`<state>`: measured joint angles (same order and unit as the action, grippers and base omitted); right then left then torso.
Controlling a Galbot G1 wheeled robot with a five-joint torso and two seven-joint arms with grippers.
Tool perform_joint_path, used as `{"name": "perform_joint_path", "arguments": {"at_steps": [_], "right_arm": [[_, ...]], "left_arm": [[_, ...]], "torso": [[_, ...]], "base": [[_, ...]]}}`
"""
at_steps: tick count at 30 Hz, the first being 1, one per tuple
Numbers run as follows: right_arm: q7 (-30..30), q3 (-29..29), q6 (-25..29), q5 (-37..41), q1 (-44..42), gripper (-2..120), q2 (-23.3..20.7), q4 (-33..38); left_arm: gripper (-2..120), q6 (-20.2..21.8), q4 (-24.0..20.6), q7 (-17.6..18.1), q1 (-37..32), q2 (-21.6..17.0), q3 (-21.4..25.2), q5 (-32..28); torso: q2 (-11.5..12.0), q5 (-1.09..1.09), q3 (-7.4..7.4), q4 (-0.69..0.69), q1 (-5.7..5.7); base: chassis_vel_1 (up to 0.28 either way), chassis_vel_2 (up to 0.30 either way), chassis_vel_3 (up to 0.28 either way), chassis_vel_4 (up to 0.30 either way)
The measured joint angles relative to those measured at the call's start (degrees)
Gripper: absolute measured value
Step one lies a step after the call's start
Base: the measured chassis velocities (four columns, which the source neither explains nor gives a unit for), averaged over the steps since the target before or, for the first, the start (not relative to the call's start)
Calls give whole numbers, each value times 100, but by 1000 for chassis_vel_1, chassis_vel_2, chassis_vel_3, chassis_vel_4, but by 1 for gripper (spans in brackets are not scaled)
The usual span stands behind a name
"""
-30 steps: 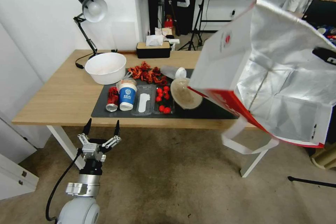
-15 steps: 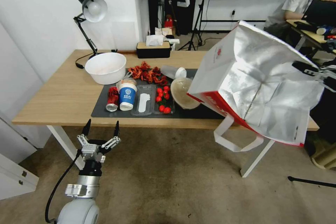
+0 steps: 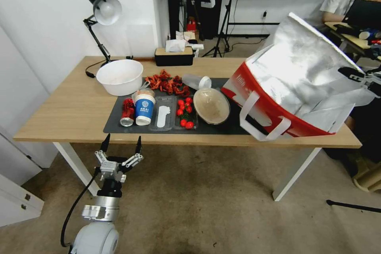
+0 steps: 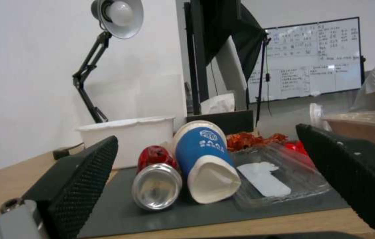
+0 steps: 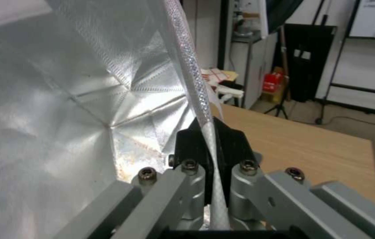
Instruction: Pick up the food delivery bag from the floor and place it on the table.
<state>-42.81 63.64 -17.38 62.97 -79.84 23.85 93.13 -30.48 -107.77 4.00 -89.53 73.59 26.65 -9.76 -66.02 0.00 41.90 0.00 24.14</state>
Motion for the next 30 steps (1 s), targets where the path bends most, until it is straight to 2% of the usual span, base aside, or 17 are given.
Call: {"name": "perform_joint_path", "arguments": {"at_steps": [4, 6, 8, 10, 12, 14, 16, 17, 19, 22, 24, 26, 28, 29, 30], "right_arm": [[196, -45, 65, -140, 4, 6, 18, -129], [370, -77, 88, -210, -2, 18, 40, -176], [397, -83, 94, -228, -4, 19, 51, -185], [476, -94, 111, -257, -17, 30, 74, -191], [495, -95, 117, -264, -25, 34, 76, -192], [548, -95, 153, -298, -38, 46, 82, -216], [559, -100, 160, -299, -35, 47, 81, -227], [609, -150, 181, -305, 5, 56, 61, -289], [627, -196, 188, -319, 52, 59, 43, -334], [652, -317, 210, -354, 200, 75, 13, -420], [652, -318, 211, -353, 208, 78, 13, -420], [628, -293, 228, -277, 219, 89, 22, -397], [623, -280, 235, -258, 216, 91, 23, -390], [618, -230, 265, -206, 203, 97, 20, -363], [618, -230, 265, -206, 203, 97, 20, -363]], "left_arm": [[100, 42, 44, 21, 78, 4, -88, 32], [100, 59, 59, 24, 110, -4, -130, 39], [100, 62, 63, 25, 119, -9, -141, 41], [100, 72, 83, 26, 152, -19, -186, 45], [100, 73, 88, 26, 162, -22, -199, 47], [100, 78, 123, 27, 213, -31, -265, 58], [100, 78, 129, 27, 220, -32, -274, 63], [100, 78, 147, 27, 225, -33, -285, 80], [100, 78, 158, 27, 228, -33, -287, 85], [100, 84, 167, 32, 252, -35, -287, 89], [100, 90, 167, 36, 257, -37, -287, 89], [100, 135, 164, 79, 289, -62, -289, 95], [100, 143, 164, 100, 298, -71, -293, 103], [100, 172, 161, 171, 324, -92, -317, 134], [100, 172, 161, 171, 324, -92, -317, 134]], "torso": [[0, 0, 0, 0, 0], [0, 1, 0, 0, 0], [0, 0, 0, 0, 0], [0, 0, 0, 0, 0], [0, 0, 0, 0, 0], [0, 0, 0, 0, 0], [0, 0, 0, 0, 0], [0, 0, 0, -1, 0], [0, 0, 0, -1, 0], [0, 0, 0, 1, 0], [0, 1, 0, 1, 0], [0, 1, 0, 0, 0], [0, 1, 0, 0, 0], [0, 0, 0, 0, 0], [0, 0, 0, 0, 0]], "base": [[0, 0, 0, 0], [0, 0, 0, 0], [0, 0, 0, 0], [0, 0, 0, 0], [0, 0, 0, 0], [0, 0, 0, 0], [0, 0, 0, 0], [0, 0, 0, 0], [0, 0, 0, 0], [0, 0, 0, 0], [0, 0, 0, 0], [0, 0, 0, 0], [0, 0, 0, 0], [0, 0, 0, 0], [0, 0, 0, 0]]}}
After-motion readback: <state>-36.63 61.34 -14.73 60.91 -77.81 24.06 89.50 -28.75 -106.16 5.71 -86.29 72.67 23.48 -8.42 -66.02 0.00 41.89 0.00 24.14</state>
